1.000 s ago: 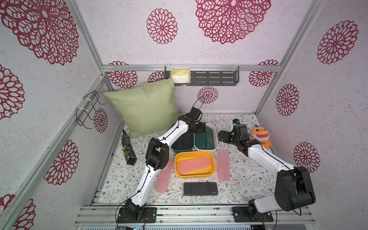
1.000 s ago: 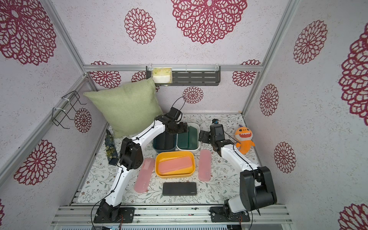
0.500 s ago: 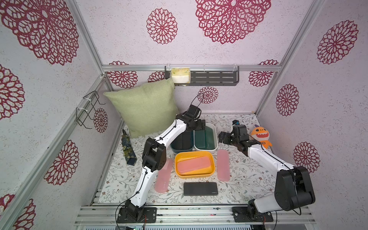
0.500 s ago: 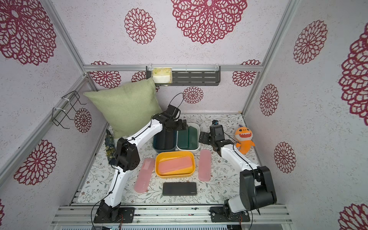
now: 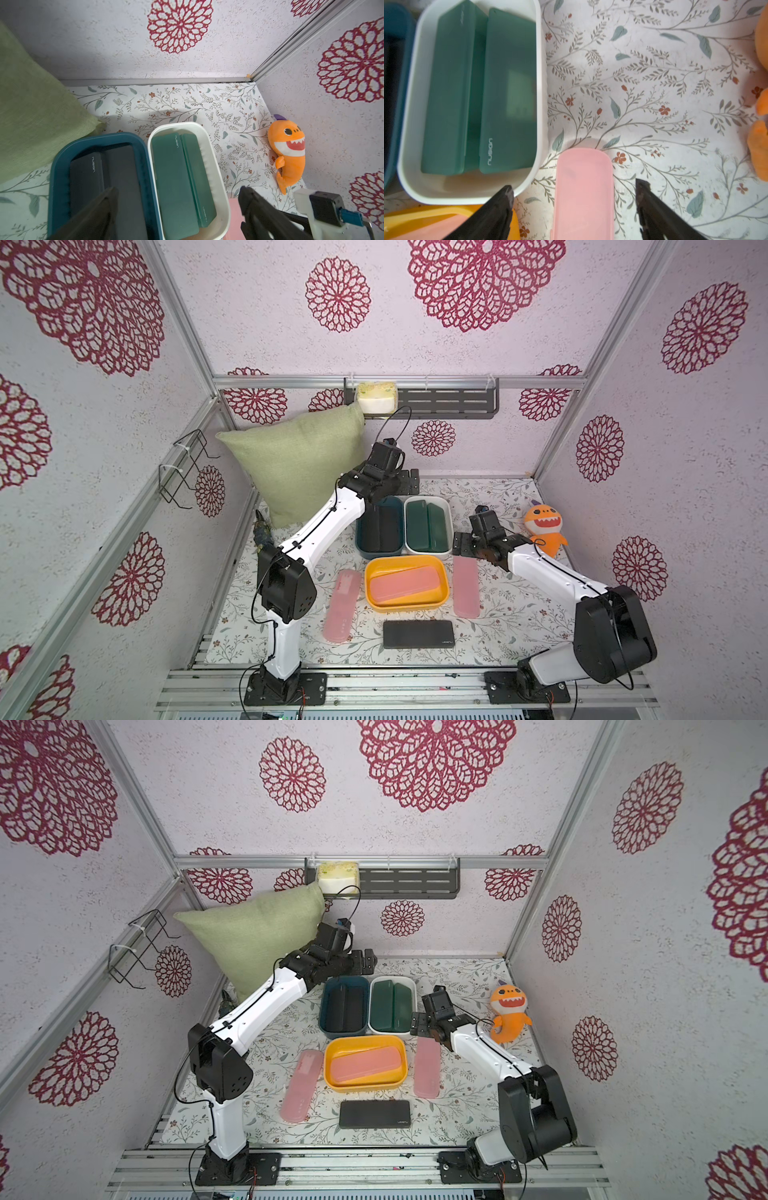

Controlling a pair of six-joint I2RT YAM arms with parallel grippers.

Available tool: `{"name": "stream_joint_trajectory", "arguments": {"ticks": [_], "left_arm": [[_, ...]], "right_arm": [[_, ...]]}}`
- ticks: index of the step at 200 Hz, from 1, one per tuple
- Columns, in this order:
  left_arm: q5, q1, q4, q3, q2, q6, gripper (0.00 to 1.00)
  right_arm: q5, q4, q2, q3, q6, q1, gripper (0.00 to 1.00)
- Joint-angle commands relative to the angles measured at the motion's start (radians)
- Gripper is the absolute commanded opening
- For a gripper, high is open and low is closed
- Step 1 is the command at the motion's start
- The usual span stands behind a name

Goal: Place the pencil cases by color into the storage box
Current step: Place the pencil case at the storage box, then pick up the pencil case from the center of the board.

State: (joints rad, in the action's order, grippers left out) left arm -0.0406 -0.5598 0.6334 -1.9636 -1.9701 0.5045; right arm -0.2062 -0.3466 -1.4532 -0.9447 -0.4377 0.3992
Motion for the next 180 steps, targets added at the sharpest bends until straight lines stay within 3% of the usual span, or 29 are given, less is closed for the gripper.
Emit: {"name": "stream_joint_trajectory", "arguments": {"ticks": [1, 51, 180], "left_arm": [[-0.008, 0.031, -0.034, 0.078, 0.072, -0.003, 0.97], [0.025, 0.081, -0.052, 0.192, 0.16, 0.012, 0.97], [0.021, 0.11, -0.023, 0.238, 0.202, 0.01, 0.97]], "right_arm": [[-0.069, -0.071, 0.016, 0.028, -0.066, 0.021, 0.94], [-0.061, -0.058, -0.013, 0.067, -0.121, 0.059, 0.95], [-0.051, 0.012, -0.137, 0.095, -0.129, 0.064, 0.96]]}}
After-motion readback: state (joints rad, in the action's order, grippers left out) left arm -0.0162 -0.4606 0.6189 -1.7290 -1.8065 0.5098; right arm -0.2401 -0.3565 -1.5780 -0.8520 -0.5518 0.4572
